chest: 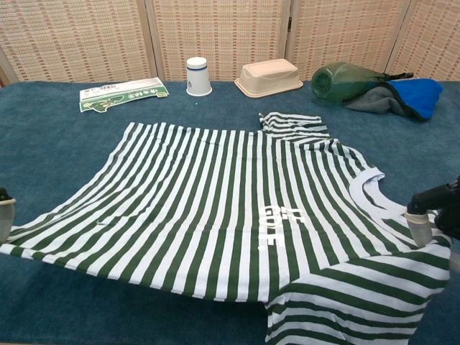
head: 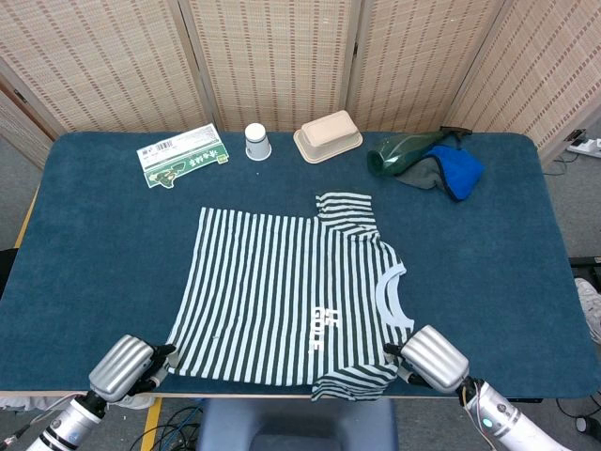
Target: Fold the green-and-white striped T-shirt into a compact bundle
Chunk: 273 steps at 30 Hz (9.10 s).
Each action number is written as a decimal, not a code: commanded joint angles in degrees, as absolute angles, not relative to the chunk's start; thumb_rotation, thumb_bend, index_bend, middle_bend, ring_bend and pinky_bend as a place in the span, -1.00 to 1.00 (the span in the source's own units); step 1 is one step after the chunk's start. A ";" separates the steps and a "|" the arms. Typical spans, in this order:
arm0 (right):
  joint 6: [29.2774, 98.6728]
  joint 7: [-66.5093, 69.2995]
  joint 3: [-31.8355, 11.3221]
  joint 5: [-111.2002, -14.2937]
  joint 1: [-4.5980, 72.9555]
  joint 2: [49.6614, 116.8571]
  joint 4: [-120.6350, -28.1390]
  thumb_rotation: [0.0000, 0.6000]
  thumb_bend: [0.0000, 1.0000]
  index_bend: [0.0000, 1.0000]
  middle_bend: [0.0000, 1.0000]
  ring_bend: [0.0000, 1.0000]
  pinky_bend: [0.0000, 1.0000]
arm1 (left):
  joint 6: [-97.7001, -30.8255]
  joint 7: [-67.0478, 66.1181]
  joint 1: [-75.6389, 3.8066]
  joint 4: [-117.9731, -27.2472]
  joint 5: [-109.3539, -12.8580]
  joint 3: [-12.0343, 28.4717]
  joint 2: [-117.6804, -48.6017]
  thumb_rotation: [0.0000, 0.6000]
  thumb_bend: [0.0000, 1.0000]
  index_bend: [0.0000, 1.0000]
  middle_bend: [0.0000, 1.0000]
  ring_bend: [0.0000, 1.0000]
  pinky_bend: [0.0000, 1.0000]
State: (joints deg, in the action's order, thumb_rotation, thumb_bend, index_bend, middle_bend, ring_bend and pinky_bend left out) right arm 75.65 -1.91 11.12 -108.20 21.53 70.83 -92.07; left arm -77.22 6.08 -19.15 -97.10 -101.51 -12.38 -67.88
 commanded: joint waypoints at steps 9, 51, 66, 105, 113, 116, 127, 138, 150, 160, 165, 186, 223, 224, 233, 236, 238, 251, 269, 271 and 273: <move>78.57 -0.08 14.52 -113.18 19.90 66.77 -95.29 1.00 0.09 0.33 0.86 0.99 1.00 | -81.98 7.49 -14.80 -99.18 -106.08 -16.12 -64.31 1.00 0.03 0.16 0.87 0.69 0.97; 78.49 0.53 12.97 -114.07 18.11 64.52 -98.28 1.00 0.11 0.36 0.89 1.00 1.00 | -74.63 5.27 -16.12 -101.25 -104.95 -11.31 -61.76 1.00 0.03 0.13 0.87 0.68 0.97; 69.05 -5.63 3.29 -99.09 21.45 71.82 -97.99 1.00 0.13 0.36 0.88 1.00 1.00 | -54.60 1.64 -30.34 -94.95 -91.04 0.00 -67.75 1.00 0.03 0.13 0.87 0.67 0.97; 63.53 -12.67 -6.83 -82.98 27.97 84.28 -84.73 1.00 0.13 0.38 0.88 1.00 1.00 | -36.49 -0.64 -44.75 -71.69 -70.93 7.02 -79.27 1.00 0.03 0.13 0.85 0.65 0.96; 63.08 -13.10 -7.64 -81.71 29.19 85.62 -82.63 1.00 0.13 0.38 0.88 1.00 1.00 | -33.66 -2.38 -47.02 -68.20 -67.36 7.45 -81.29 1.00 0.03 0.10 0.85 0.65 0.96; 63.01 -13.13 -7.75 -81.66 29.64 86.24 -81.80 1.00 0.14 0.38 0.88 1.00 1.00 | -32.77 -3.03 -47.75 -67.06 -66.26 7.47 -81.93 1.00 0.03 0.10 0.85 0.64 0.96; 61.47 -13.63 -7.54 -80.12 30.89 88.15 -78.37 1.00 0.13 0.38 0.88 1.00 1.00 | -30.65 -4.94 -49.52 -63.40 -62.50 7.13 -83.99 1.00 0.03 0.07 0.84 0.63 0.96; 60.33 -14.25 -7.45 -78.23 31.52 89.36 -76.35 1.00 0.13 0.38 0.88 1.00 1.00 | -29.49 -7.06 -51.01 -59.93 -59.62 6.73 -86.03 1.00 0.03 0.04 0.84 0.63 0.96; 59.72 -15.81 -7.45 -75.98 31.58 89.42 -76.47 1.00 0.05 -0.16 0.85 1.00 1.00 | -30.21 -10.77 -52.06 -57.68 -56.09 6.26 -88.09 1.00 -0.04 -0.54 0.81 0.62 0.95; 58.92 -17.63 -8.50 -72.43 31.76 88.72 -77.58 1.00 -0.40 -0.88 0.81 1.00 1.00 | -34.44 -13.19 -51.59 -58.25 -53.02 7.07 -88.49 1.00 -0.33 -1.00 0.76 0.60 0.95; 58.92 -18.17 -8.79 -71.37 31.85 88.42 -78.03 1.00 -0.42 -0.98 0.80 1.00 1.00 | -37.19 -14.39 -50.98 -58.17 -52.70 7.50 -88.79 1.00 -0.44 -1.00 0.73 0.59 0.95; 63.53 -11.00 -7.80 -77.56 29.69 79.83 -87.02 1.00 -0.43 -0.71 0.80 1.00 1.00 | -49.56 -11.88 -43.39 -74.10 -53.30 10.32 -80.08 1.00 -0.47 -1.00 0.72 0.59 0.95; 57.39 -13.01 2.27 -87.73 29.86 85.58 -83.92 1.00 -0.43 -0.12 0.84 1.00 1.00 | -54.36 -9.70 -36.41 -84.24 -58.33 8.38 -74.46 1.00 -0.47 -1.00 0.71 0.56 0.94; 57.26 -13.12 2.25 -87.61 29.90 85.71 -83.84 1.00 -0.43 -0.12 0.84 1.00 1.00 | -54.34 -9.62 -36.36 -84.21 -58.36 8.40 -74.48 1.00 -0.47 -1.00 0.71 0.56 0.94; 56.70 -13.65 1.83 -86.88 30.26 86.76 -82.88 1.00 -0.23 -0.04 0.85 1.00 1.00 | -54.21 -9.00 -35.81 -83.79 -58.50 8.58 -74.33 1.00 -0.47 -1.00 0.71 0.56 0.94; 56.69 -13.76 1.75 -86.65 30.25 86.96 -82.72 1.00 -0.19 0.00 0.85 1.00 1.00 | -54.14 -8.83 -35.70 -83.79 -58.58 8.63 -74.27 1.00 -0.47 -1.00 0.71 0.56 0.94; 56.82 -13.80 1.74 -86.59 30.19 87.08 -82.63 1.00 -0.17 0.02 0.85 1.00 1.00 | -54.09 -8.64 -35.62 -83.83 -58.65 8.70 -74.23 1.00 -0.47 -1.00 0.71 0.56 0.94; 60.77 -12.20 -0.12 -87.43 29.76 86.07 -84.68 1.00 -0.09 0.15 0.87 1.00 1.00 | -53.91 -7.59 -35.15 -83.63 -59.22 9.04 -74.00 1.00 -0.47 -1.00 0.71 0.56 0.94; 61.22 -12.46 -14.20 -73.91 34.38 86.06 -83.31 1.00 -0.07 0.15 0.87 1.00 1.00 | -55.58 -7.59 -33.70 -85.80 -61.11 8.55 -72.64 1.00 -0.47 -1.00 0.71 0.56 0.94; 60.50 -12.88 -14.96 -72.69 35.24 86.66 -82.03 1.00 -0.07 0.15 0.86 1.00 1.00 | -55.73 -7.64 -33.53 -86.11 -61.30 8.44 -72.48 1.00 -0.47 -1.00 0.71 0.56 0.94; 59.60 -13.31 -15.78 -71.42 36.36 87.44 -80.31 1.00 -0.07 0.15 0.86 1.00 1.00 | -55.83 -7.73 -33.36 -86.42 -61.54 8.27 -72.32 1.00 -0.47 -1.00 0.71 0.56 0.94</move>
State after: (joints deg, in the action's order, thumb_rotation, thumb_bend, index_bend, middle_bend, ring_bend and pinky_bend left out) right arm 60.36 -12.82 -15.07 -72.18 35.48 86.76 -81.38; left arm -55.79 -7.69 -33.42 -86.36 -61.48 8.32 -72.37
